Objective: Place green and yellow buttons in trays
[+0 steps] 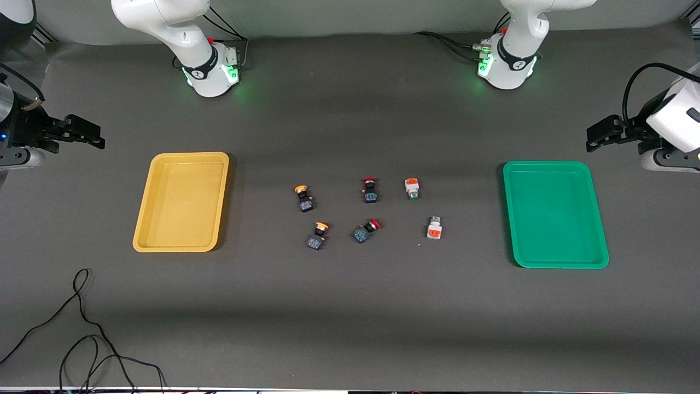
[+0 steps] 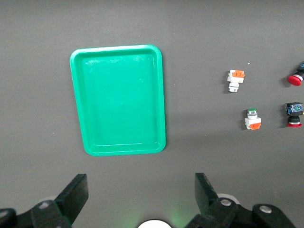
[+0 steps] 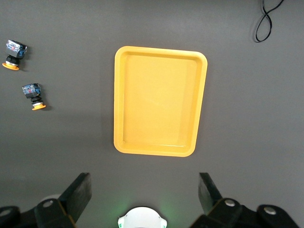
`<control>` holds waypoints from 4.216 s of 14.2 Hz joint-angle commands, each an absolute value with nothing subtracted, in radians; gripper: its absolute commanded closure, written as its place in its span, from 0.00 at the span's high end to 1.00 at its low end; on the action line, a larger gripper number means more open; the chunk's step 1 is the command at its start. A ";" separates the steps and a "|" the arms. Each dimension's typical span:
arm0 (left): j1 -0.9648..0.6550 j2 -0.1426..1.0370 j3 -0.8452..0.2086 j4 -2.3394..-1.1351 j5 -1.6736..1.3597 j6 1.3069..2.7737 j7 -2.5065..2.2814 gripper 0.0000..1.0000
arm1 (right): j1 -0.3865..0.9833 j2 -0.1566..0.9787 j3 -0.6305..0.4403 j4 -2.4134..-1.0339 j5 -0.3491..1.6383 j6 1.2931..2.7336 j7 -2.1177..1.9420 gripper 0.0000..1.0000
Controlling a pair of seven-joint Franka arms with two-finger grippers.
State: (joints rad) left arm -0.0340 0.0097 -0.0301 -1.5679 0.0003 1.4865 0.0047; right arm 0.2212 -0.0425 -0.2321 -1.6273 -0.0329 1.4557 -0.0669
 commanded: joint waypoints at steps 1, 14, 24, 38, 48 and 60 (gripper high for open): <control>-0.034 -0.017 -0.021 -1.583 0.008 1.488 0.017 1.00 | 0.227 -0.067 -0.236 -1.647 -0.031 1.471 -0.078 1.00; -0.025 -0.023 -0.025 -1.588 0.009 1.503 0.028 1.00 | 0.261 -0.015 -0.227 -1.649 0.023 1.470 0.024 1.00; -0.025 -0.031 -0.025 -1.591 0.009 1.502 0.028 1.00 | 0.526 0.146 -0.227 -1.778 0.137 1.711 0.326 1.00; -0.411 -0.029 -0.046 -2.057 -0.003 2.004 -0.415 1.00 | 0.761 0.529 -0.226 -1.807 0.137 2.123 0.578 1.00; -0.577 0.241 -0.046 -2.092 -0.011 2.328 -0.669 1.00 | 0.831 0.666 -0.227 -1.812 0.264 2.341 0.640 0.96; -0.591 0.459 -0.077 -2.089 -0.040 2.488 -0.716 1.00 | 0.812 0.597 -0.238 -1.876 0.252 2.379 0.566 0.00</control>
State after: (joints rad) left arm -0.5755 0.4596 -0.0736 -2.0974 -0.0191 2.4897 -0.6897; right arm 0.8165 0.6540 -0.2232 -1.8575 0.2386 2.3938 0.6155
